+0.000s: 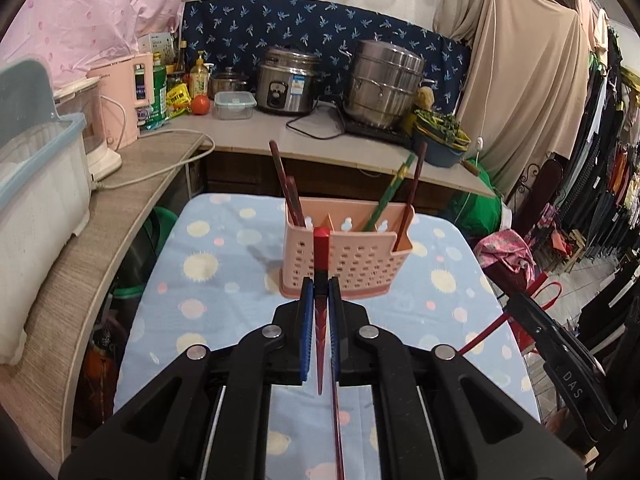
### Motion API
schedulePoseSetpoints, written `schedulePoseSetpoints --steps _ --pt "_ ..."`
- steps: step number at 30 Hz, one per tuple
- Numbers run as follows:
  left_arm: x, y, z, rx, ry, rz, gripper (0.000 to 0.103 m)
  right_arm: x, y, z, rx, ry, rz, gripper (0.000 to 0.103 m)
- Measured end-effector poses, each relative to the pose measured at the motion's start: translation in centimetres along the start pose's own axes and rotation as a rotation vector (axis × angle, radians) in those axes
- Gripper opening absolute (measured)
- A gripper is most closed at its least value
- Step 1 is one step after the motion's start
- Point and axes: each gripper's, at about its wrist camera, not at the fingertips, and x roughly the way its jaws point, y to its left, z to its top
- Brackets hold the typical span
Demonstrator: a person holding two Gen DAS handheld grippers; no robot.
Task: Organize utensils
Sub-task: 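Lift both chopsticks into the pink basket and open both tools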
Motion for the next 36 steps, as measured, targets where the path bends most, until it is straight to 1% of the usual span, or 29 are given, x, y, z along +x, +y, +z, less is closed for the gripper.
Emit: schedulePoseSetpoints --steps 10,18,21,25,28,36 --pt "-1.0 -0.3 5.5 -0.010 -0.112 -0.001 0.007 0.8 0.6 5.3 -0.006 -0.110 0.010 0.007" --pt "-1.4 -0.8 9.4 -0.029 -0.193 -0.021 0.007 2.8 0.7 9.3 0.028 -0.160 0.041 0.007" --pt "-1.3 -0.9 10.7 -0.029 -0.225 -0.016 0.007 3.8 0.9 10.5 0.038 -0.178 0.041 0.007" --pt "-0.3 -0.9 12.3 -0.030 -0.247 -0.006 0.007 5.1 1.1 12.0 0.043 -0.200 0.035 0.007" --pt "0.6 -0.9 12.8 -0.030 -0.249 0.002 0.007 5.9 1.3 12.8 0.040 -0.212 0.029 0.007" --pt "3.1 -0.7 12.8 -0.017 -0.228 0.020 0.007 8.3 1.2 13.4 0.044 -0.205 0.021 0.007"
